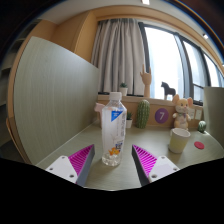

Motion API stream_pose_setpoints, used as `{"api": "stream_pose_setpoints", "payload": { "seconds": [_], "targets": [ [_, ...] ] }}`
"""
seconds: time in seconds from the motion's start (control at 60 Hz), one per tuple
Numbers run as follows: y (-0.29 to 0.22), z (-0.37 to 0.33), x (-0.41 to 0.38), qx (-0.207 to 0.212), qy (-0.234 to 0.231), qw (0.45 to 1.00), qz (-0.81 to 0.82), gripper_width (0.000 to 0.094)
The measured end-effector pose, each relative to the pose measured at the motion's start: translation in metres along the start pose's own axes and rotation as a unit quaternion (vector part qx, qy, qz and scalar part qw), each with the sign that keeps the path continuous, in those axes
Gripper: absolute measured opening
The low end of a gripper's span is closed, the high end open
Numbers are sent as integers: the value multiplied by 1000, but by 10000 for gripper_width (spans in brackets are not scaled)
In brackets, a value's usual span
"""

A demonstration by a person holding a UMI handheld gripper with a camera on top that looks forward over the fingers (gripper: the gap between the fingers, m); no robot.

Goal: Pour water

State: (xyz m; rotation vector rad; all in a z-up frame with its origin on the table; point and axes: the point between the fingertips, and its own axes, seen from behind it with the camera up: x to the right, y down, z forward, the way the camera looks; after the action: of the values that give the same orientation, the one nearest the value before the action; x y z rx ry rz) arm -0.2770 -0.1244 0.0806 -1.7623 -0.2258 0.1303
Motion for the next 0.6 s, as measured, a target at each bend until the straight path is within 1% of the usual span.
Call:
{"api": "stream_pose_setpoints", "payload": {
  "seconds": [0.117,0.217,0.367,0.45,0.5,0.533,0.6],
  "targets": [
    [-21,28,1,15,10,1000,16,757],
    [-38,50,-2,32,4,999,28,758],
    [-47,74,-4,40,-3,999,27,749],
    [-47,85,-6,39,-5,999,21,632],
    [-45,86,-4,37,1,999,10,540],
    [-46,85,-5,39,1,999,0,533],
    [-45,84,-4,41,-1,999,2,453]
  ]
}}
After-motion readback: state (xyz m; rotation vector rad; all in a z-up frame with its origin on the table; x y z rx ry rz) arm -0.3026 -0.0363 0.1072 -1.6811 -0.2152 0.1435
